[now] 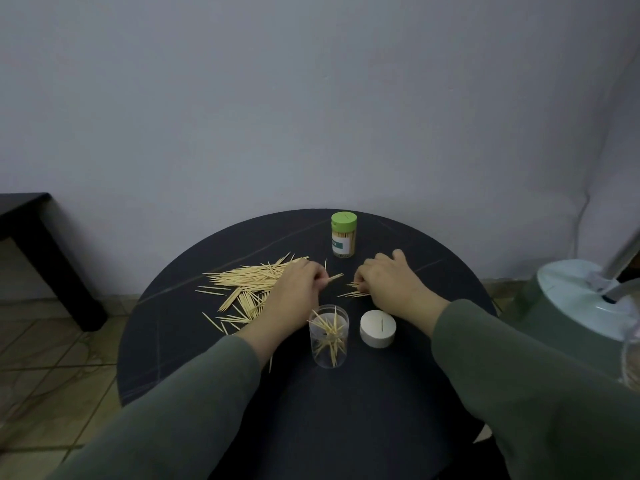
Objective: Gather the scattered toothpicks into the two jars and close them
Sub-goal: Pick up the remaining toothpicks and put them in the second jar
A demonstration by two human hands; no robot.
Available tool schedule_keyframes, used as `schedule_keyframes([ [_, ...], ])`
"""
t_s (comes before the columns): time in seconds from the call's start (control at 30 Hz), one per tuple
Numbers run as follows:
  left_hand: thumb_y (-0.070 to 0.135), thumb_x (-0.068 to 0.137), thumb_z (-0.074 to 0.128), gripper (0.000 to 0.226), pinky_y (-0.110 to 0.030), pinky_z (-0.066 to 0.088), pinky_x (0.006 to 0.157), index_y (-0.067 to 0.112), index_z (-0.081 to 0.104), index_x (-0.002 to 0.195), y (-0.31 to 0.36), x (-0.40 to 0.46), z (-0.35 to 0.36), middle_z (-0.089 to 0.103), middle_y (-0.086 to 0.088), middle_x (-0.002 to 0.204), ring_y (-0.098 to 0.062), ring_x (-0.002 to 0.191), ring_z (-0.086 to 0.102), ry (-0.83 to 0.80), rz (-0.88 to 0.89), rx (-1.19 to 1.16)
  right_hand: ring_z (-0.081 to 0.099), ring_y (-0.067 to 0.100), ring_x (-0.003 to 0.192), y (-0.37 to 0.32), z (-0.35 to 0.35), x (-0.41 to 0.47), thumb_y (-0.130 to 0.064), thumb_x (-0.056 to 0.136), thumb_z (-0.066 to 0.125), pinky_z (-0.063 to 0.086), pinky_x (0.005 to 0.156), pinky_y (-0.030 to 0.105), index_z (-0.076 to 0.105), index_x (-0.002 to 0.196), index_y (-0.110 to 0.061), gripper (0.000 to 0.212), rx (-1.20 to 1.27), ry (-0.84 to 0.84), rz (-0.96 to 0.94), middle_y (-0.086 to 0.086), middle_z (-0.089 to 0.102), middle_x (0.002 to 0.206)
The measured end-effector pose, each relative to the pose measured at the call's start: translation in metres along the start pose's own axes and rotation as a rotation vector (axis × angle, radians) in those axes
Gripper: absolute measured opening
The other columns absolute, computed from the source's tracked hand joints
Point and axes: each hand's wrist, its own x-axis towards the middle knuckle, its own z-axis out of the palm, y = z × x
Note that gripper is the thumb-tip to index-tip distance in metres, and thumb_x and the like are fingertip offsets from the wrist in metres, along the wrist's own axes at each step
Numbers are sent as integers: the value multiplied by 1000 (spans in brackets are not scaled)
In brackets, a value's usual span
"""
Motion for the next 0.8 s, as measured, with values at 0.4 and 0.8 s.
schedule_keyframes([
  [0.4, 16, 98, 52, 24, -26, 45, 84, 27, 65, 114, 17, -8, -26, 65, 8, 107, -9, 102, 56, 165, -93, -465, 49, 13, 106, -15, -22, -22, -28, 99, 50, 30, 99, 38, 62, 111, -25, 17, 432, 221, 104, -9, 55, 106],
  [0.8, 16, 89, 67, 13, -33, 51, 83, 27, 64, 96, 14, -35, -82, 71, 5, 81, -17, 82, 65, -90, 59, -615, 59, -4, 79, -46, -39, -54, -12, 94, 58, 51, 78, 17, 63, 91, -24, 13, 1288, 178, -38, -10, 62, 85],
])
